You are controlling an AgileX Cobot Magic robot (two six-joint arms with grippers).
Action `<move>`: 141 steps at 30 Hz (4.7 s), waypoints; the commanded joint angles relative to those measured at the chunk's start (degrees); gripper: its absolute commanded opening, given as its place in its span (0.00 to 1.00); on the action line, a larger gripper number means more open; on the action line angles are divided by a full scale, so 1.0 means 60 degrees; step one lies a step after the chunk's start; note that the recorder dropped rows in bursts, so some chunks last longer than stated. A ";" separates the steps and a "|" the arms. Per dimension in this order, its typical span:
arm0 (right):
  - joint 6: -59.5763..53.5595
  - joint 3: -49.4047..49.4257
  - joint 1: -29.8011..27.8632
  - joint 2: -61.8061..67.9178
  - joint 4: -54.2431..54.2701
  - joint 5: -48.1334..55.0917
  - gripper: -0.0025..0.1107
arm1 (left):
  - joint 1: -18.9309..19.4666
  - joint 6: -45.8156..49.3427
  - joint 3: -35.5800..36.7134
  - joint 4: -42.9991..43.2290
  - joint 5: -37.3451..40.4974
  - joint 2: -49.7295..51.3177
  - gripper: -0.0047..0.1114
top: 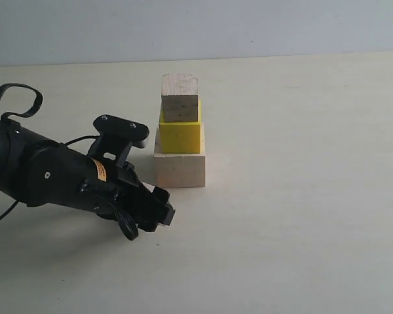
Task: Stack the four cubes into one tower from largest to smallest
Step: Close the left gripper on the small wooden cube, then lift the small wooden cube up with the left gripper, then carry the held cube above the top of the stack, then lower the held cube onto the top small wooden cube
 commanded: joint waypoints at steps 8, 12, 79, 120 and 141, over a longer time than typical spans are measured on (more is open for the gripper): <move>-0.0004 -0.0073 0.0016 -0.0063 0.0078 -0.0027 0.02 | -0.0044 0.0261 -0.0039 -0.0043 -0.0277 -0.0032 0.71; -0.0004 -0.0073 0.0016 -0.0063 0.0097 -0.0027 0.02 | -0.0044 0.0261 -0.0039 -0.0043 -0.0215 -0.0029 0.71; -0.0057 -0.0073 0.0016 -0.0063 0.0254 -0.0027 0.02 | -0.0026 -0.0932 -0.2454 0.0371 0.5772 -0.6168 0.04; -0.0422 0.0647 0.0016 -0.0063 0.0236 -0.0606 0.02 | -0.0026 -0.5658 -1.1008 0.2087 1.0623 0.0982 0.04; -0.0652 0.0647 0.0016 -0.0063 0.0217 -0.0606 0.02 | -0.0026 -0.6159 -1.1008 0.2102 1.0623 0.1151 0.04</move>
